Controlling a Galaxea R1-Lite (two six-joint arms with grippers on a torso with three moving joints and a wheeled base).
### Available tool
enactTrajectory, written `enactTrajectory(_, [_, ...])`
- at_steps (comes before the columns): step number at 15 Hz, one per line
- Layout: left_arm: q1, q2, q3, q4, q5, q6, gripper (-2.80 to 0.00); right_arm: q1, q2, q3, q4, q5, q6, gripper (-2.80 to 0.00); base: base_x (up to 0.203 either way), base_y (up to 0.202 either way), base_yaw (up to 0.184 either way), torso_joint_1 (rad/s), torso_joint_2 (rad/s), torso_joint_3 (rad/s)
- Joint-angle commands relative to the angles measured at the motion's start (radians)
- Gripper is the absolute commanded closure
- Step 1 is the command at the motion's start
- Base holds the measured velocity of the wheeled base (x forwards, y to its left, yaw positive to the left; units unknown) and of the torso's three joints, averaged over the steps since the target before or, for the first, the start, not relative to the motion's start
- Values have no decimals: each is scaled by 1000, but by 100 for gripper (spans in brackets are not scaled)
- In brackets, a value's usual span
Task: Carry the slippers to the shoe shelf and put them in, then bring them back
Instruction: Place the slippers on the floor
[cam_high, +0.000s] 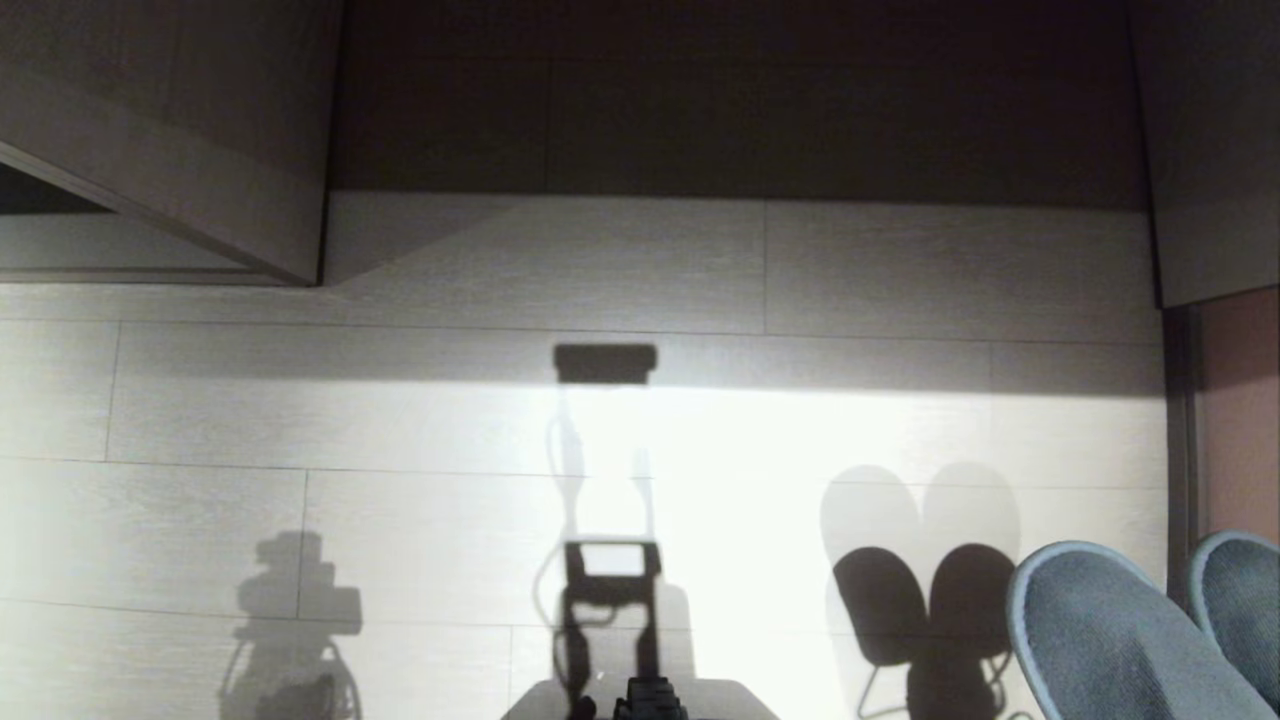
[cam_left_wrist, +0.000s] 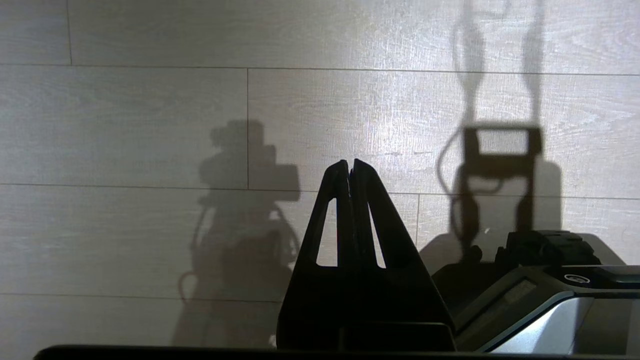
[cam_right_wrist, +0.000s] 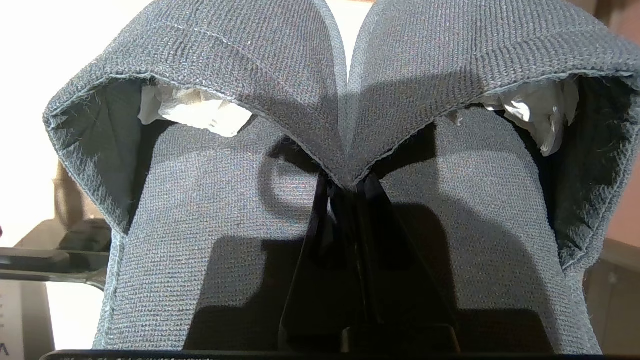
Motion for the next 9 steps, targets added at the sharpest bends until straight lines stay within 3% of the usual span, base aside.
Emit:
enactTrajectory(1, [0,0,0,0,0,-1,0,1,1,0,1,0,0,0,0,0,0,2,-2,-203])
enactTrajectory(9, [0,0,0,0,0,-1,0,1,1,0,1,0,0,0,0,0,0,4,2,-199])
